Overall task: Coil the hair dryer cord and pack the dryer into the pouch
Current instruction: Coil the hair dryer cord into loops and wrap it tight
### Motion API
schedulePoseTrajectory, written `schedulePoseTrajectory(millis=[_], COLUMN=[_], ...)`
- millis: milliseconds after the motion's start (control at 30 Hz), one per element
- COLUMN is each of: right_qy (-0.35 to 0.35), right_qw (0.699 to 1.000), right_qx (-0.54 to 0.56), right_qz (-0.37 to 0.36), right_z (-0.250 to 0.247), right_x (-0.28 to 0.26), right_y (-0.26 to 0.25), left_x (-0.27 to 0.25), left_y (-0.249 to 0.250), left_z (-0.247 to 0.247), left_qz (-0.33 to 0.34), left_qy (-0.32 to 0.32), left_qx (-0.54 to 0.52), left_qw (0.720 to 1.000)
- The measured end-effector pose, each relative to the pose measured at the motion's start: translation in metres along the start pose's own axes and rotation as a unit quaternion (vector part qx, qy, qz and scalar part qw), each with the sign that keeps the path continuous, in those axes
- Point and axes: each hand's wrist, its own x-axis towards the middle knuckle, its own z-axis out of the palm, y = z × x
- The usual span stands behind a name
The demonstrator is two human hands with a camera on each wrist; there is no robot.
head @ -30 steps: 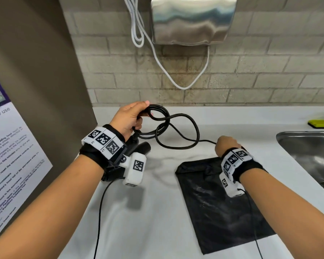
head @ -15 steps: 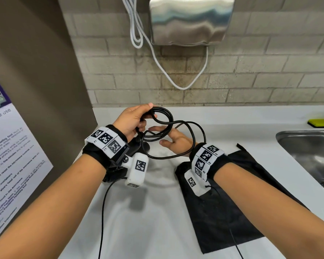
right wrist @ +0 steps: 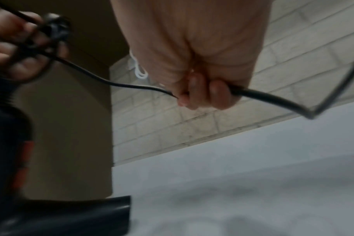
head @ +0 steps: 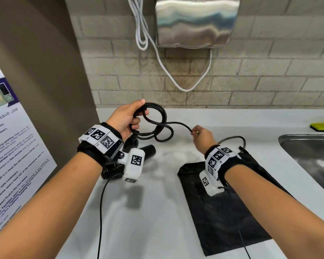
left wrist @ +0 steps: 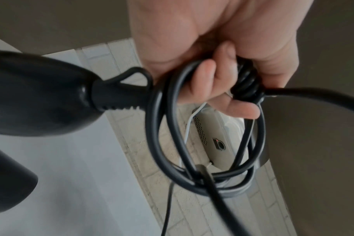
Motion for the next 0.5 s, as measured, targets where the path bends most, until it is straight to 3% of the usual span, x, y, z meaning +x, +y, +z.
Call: schedulePoseTrajectory(millis=[133,233,300,367,433,500], right_qy=[-0.079,-0.117,-0.146,-0.160,-0.144,-0.153], right_qw=[0.975,0.949,0.938,0.946,0.968,0.977], right_qx=[-0.185,-0.278,-0.300,-0.267,-0.203,-0.119], right_qz=[0.098,0.096,0.092,0.091,0.030,-0.091], right_z=[-0.017,-0.014,-0.010,-0.004,-0.002,0.000], right_x=[0.003,0.001,-0.003,-0.006,-0.009,-0.013], right_y=[0.029,0.033,0.029,0.027,0.015,-0.006], left_x=[-0.001,-0.001,-0.001,-0.001,0.000,-0.001], left_y=[0.000,-0.004,-0.007,-0.009,-0.010,-0.011], left_z=[-0.001,0.004,0.007,0.009,0.012,0.014], left_qz=[-0.004,-0.015,-0.021,-0.025,-0.025,-0.026], left_qy=[0.016,0.006,-0.005,-0.021,-0.031,-0.035], left_qx=[-0.018,-0.018,-0.010,0.010,0.026,0.034], left_qw=[1.000,1.000,1.000,0.999,0.999,0.998])
